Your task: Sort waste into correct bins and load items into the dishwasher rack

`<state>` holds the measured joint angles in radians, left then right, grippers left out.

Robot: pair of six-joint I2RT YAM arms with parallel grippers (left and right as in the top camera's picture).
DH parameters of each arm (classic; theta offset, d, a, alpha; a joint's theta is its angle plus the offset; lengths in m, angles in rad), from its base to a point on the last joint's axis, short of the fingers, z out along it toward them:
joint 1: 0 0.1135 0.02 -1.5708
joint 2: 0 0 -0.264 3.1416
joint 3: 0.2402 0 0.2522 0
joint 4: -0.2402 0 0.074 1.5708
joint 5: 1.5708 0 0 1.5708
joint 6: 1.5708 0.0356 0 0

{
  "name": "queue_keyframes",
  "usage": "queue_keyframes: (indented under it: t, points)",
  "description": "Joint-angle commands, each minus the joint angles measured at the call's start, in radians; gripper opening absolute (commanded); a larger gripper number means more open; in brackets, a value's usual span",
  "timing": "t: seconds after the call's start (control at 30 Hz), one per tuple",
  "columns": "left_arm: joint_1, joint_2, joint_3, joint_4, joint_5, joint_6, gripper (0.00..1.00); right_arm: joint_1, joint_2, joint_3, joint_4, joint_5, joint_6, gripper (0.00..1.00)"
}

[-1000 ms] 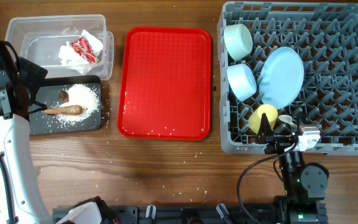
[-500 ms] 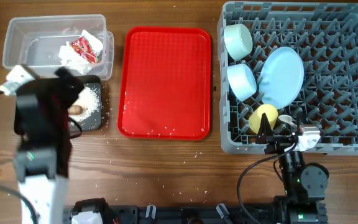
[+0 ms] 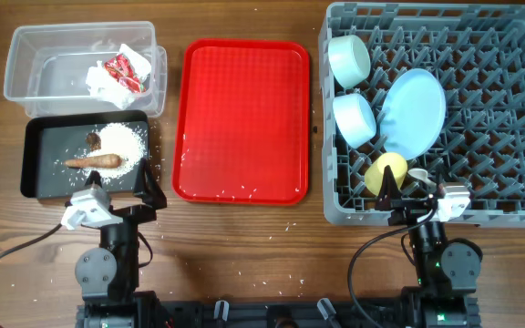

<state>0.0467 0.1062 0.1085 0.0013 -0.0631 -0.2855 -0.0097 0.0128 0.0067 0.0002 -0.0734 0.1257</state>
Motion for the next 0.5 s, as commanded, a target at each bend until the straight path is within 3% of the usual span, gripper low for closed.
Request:
queue_keyframes:
  t: [0.0,0.47]
  points:
    - [-0.006,-0.074,-0.055,0.003,0.034,0.05,1.0,0.005,-0.008,-0.002,0.002,0.012,-0.018,1.0]
    - [-0.005,-0.104,-0.102,-0.072,0.037,0.047,1.0,0.005,-0.008,-0.002,0.002,0.012,-0.018,1.0]
